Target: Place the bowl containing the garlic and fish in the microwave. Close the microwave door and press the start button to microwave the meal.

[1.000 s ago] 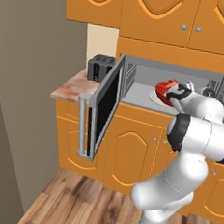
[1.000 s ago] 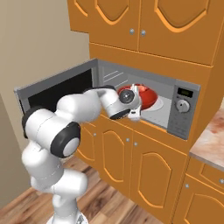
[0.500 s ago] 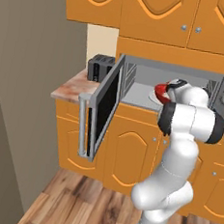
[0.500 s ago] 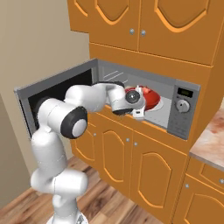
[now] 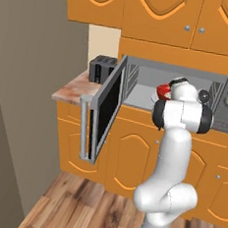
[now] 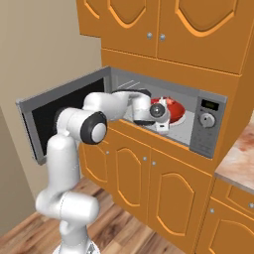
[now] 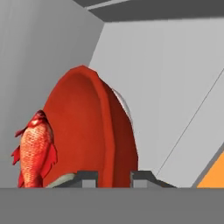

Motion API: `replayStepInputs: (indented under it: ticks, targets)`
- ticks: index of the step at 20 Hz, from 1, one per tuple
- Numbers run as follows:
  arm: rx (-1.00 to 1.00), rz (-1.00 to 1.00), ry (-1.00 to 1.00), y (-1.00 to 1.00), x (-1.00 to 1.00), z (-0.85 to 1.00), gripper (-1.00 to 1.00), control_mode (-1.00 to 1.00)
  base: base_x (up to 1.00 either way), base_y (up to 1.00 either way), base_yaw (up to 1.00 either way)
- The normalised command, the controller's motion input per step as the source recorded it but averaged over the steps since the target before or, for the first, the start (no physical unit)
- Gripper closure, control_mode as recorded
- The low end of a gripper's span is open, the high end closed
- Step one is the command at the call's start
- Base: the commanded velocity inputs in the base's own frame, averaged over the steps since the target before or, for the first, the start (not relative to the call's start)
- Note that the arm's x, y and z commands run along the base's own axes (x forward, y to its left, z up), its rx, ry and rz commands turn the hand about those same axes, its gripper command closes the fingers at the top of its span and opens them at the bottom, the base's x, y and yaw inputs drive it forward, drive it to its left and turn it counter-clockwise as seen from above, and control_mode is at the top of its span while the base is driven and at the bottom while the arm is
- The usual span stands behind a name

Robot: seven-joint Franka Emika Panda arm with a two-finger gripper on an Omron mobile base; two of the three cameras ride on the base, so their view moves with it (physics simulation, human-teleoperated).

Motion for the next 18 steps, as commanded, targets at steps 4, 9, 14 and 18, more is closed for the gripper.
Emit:
replayStepInputs:
  ticks: [4,9,14,18]
  targets:
    - [0.00,0.01,-0.15,0.00,-0.08,0.21,-1.00,-1.00,0.00,0.00,0.00]
    - [-0.01,0.01,-0.21,0.00,-0.62,0.46,-1.00,-1.00,0.00,0.00,0.00]
    - [-0.16,0.06,-0.01,0.00,-1.00,0.27,-1.00,-1.00,0.00,0.00,0.00]
    - [-0.18,0.17,0.00,0.00,-1.00,0.73,-1.00,-1.00,0.00,0.00,0.00]
